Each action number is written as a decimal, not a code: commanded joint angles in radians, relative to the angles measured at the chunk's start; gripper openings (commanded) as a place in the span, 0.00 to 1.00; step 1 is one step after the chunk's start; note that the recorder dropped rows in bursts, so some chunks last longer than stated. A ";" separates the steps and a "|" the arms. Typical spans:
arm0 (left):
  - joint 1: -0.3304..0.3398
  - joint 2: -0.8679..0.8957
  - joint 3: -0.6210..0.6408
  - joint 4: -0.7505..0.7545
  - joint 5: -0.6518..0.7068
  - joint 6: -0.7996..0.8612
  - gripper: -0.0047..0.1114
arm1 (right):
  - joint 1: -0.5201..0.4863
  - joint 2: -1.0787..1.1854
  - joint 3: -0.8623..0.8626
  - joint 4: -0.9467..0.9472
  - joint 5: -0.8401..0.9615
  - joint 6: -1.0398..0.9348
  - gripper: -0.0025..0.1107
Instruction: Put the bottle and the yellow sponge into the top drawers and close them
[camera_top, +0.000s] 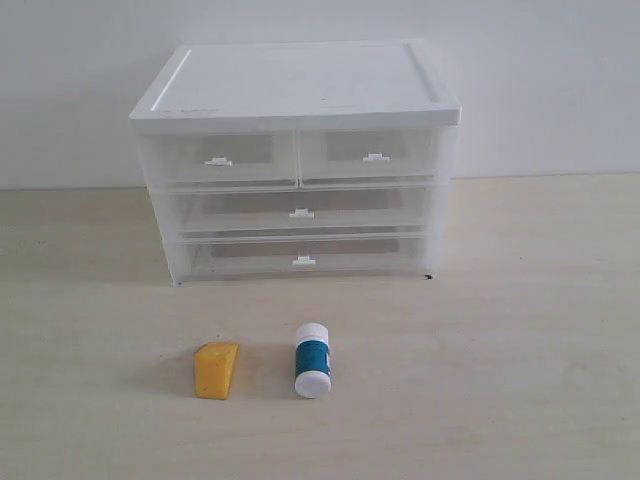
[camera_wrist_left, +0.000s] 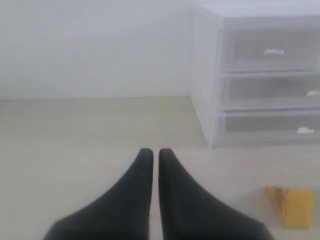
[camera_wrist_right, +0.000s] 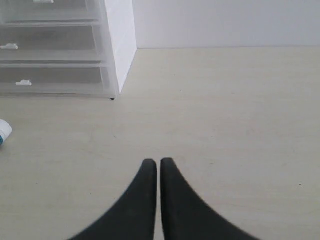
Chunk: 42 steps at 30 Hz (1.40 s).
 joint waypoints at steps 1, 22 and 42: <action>0.001 -0.002 0.004 -0.170 -0.129 -0.066 0.07 | -0.006 -0.007 0.000 -0.006 -0.004 -0.002 0.02; -0.023 0.262 -0.167 0.186 -0.532 -0.807 0.07 | -0.006 -0.007 0.000 -0.006 -0.004 -0.002 0.02; -0.049 0.995 -0.673 1.191 -0.709 -0.617 0.07 | -0.006 -0.007 0.000 -0.006 -0.004 -0.002 0.02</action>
